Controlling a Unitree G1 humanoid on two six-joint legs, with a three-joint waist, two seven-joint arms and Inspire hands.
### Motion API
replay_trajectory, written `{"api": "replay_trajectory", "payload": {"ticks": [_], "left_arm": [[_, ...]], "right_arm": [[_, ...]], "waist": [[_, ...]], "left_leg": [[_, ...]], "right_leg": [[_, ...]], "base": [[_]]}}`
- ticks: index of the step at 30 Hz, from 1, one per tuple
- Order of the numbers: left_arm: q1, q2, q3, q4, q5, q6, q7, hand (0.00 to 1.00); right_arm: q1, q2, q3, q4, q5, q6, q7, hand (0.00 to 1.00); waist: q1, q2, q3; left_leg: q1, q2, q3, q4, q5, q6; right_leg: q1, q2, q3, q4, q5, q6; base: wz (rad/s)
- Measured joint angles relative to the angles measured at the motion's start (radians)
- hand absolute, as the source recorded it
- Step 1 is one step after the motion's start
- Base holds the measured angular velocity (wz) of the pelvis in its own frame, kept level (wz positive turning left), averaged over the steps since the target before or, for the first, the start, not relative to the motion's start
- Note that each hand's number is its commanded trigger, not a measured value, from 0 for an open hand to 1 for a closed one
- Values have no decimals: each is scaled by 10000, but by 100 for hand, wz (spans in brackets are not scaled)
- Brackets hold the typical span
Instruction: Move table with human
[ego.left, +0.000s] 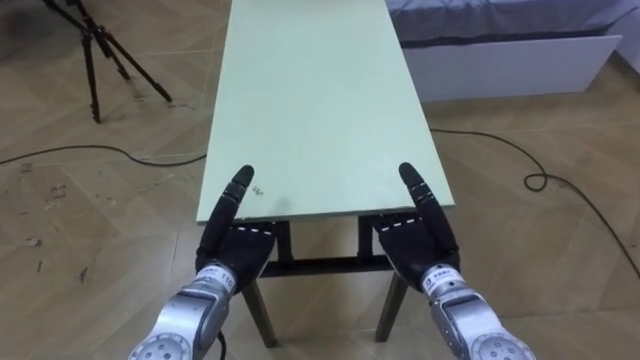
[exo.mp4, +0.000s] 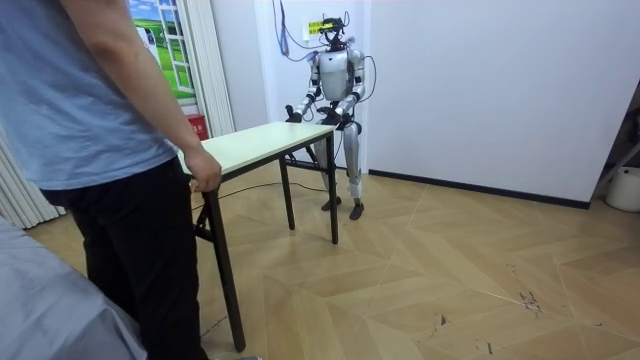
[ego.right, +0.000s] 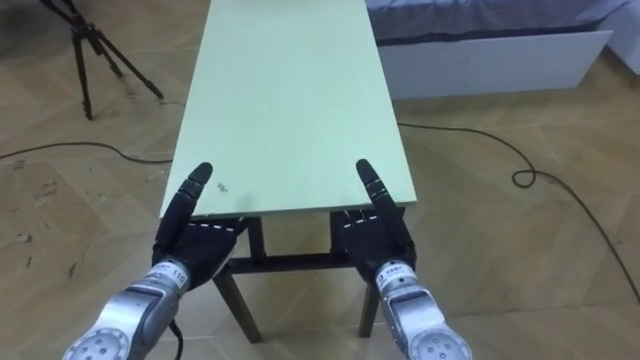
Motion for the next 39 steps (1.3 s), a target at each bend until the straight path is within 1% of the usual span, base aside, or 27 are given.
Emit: {"api": "replay_trajectory", "payload": {"ticks": [2,5,8,12,13,15,17,20,25,27,39], "left_arm": [[-3,-1,0,7,1,-1,-1,100],[-16,-48,-49,127,92,3,0,100],[-15,-111,-52,324,286,-7,62,100],[12,-126,-10,441,380,-43,93,100],[12,-126,-29,439,414,-58,95,100],[10,-138,-58,434,552,-101,127,100],[11,-138,-65,435,546,-123,244,100],[7,-183,-70,429,550,-153,257,100],[6,-176,-216,431,558,-330,256,100],[5,-177,-229,453,554,-334,256,100],[3,-170,-263,468,552,-343,210,100]], "right_arm": [[-2,24,12,0,-3,3,-15,100],[-10,85,24,143,-10,-23,-590,100],[-12,190,36,282,-52,-141,-924,100],[-6,289,183,266,-99,-254,-1001,100],[-5,270,260,255,-128,-340,-1002,100],[-7,285,361,249,-174,-549,-1029,100],[-5,272,434,248,-211,-609,-1071,100],[-6,276,436,226,-221,-650,-1073,100],[-4,270,536,222,-229,-803,-1077,100],[-1,272,536,222,-225,-815,-1099,100],[-2,268,540,221,-209,-841,-1120,100]], "waist": [[-7,0,0],[11,7,4],[4,8,4],[-1,10,2],[-8,12,1],[-11,21,-4],[-27,27,-1],[-60,26,-2],[-45,38,1],[-55,58,13],[-74,81,17]], "left_leg": [[3,-1,1,-19,0,0],[-45,-6,11,-61,0,0],[-132,-9,5,-100,0,0],[32,-10,-66,-281,0,-1],[60,-13,-145,-323,1,-1],[196,-18,-557,-462,1,-1],[256,-23,-745,-466,1,0],[276,-43,-746,-499,1,-1],[318,-42,-746,-527,1,0],[348,-41,-727,-545,1,0],[366,-40,-713,-545,1,-1]], "right_leg": [[-1,-2,-1,-10,0,1],[-70,-3,-1,-14,0,1],[-156,-3,-19,-25,0,1],[-139,17,45,-13,1,2],[-138,24,37,-3,1,2],[-136,53,38,88,1,2],[-118,46,7,166,1,1],[-97,33,56,156,1,2],[-63,34,53,154,1,2],[-18,31,61,132,1,2],[9,29,57,128,1,2]], "base": [[0],[0],[0],[-6],[-5],[-2],[-3],[0],[0],[0],[0]]}}
